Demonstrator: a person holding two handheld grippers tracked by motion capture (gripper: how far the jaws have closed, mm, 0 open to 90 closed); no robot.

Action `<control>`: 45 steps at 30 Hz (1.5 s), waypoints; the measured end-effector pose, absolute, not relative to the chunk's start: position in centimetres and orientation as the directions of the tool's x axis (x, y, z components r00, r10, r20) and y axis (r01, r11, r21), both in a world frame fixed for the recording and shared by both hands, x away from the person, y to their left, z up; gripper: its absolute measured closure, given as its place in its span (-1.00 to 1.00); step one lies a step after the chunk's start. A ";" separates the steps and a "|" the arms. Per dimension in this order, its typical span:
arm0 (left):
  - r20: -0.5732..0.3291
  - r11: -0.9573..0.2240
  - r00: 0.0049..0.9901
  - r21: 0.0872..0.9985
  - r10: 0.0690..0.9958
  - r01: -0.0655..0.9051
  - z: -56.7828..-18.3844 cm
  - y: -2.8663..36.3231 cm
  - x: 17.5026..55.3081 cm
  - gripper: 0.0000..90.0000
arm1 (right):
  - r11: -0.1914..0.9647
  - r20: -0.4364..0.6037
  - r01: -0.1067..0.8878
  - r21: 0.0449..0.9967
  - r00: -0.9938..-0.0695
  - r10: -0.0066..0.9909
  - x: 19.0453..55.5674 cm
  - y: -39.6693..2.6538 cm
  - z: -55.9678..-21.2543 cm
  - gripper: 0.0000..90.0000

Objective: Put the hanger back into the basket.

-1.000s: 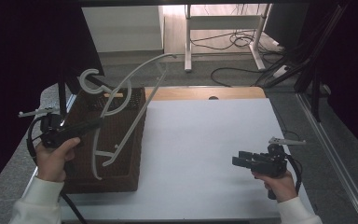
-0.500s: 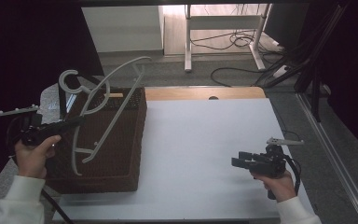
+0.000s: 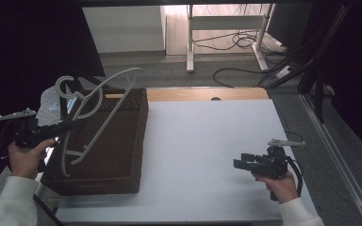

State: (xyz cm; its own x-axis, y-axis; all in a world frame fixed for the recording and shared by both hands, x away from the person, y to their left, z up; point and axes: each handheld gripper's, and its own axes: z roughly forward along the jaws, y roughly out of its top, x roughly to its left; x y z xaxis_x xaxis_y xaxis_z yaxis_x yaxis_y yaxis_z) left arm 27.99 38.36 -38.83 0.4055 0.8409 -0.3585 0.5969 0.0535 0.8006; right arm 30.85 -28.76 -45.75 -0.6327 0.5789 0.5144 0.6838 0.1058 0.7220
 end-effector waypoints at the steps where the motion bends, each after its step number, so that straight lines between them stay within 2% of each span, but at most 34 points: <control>1: -0.355 0.049 0.407 0.801 0.842 0.596 -39.0 38.4 28.0 0.79 | 0.106 0.514 0.684 0.722 -0.633 0.579 30.9 -28.8 -45.7 -0.31; 8: -0.345 0.054 0.366 0.787 0.864 0.614 -40.3 39.2 27.9 0.78 | 0.113 0.508 0.683 0.722 -0.634 0.583 30.9 -28.8 -45.8 -0.32; 23: -0.339 0.010 0.380 0.756 0.861 0.654 -42.1 38.8 28.3 0.76 | 0.108 0.512 0.688 0.718 -0.626 0.588 31.0 -28.8 -45.9 -0.33; 24: -0.337 0.009 0.370 0.749 0.866 0.663 -42.3 38.8 28.4 0.65 | 0.106 0.513 0.688 0.718 -0.626 0.588 31.0 -28.9 -45.9 -0.33; 25: -0.335 0.008 0.358 0.740 0.872 0.673 -42.4 38.7 28.6 0.34 | 0.106 0.514 0.689 0.717 -0.625 0.587 31.0 -28.9 -46.0 -0.33; 26: -0.336 0.001 0.349 0.722 0.875 0.692 -42.5 38.5 28.8 -0.26 | 0.108 0.516 0.691 0.714 -0.624 0.587 31.0 -28.8 -46.0 -0.33; 27: -0.323 -0.008 0.342 0.717 0.882 0.697 -42.5 38.3 28.8 -0.26 | 0.108 0.516 0.691 0.714 -0.624 0.587 31.0 -28.8 -46.0 -0.33; 29: -0.320 -0.019 0.353 0.716 0.879 0.698 -42.6 38.0 28.8 -0.47 | 0.109 0.517 0.692 0.714 -0.625 0.585 30.9 -28.8 -46.0 -0.33; 41: -0.316 -0.042 0.416 0.753 0.853 0.657 -41.5 35.6 27.3 -0.51 | 0.126 0.519 0.692 0.711 -0.638 0.569 31.3 -28.3 -46.2 -0.33; 45: -0.315 -0.052 0.440 0.762 0.841 0.645 -41.5 33.9 26.5 -0.50 | 0.131 0.486 0.672 0.729 -0.642 0.593 31.6 -28.2 -46.0 -0.41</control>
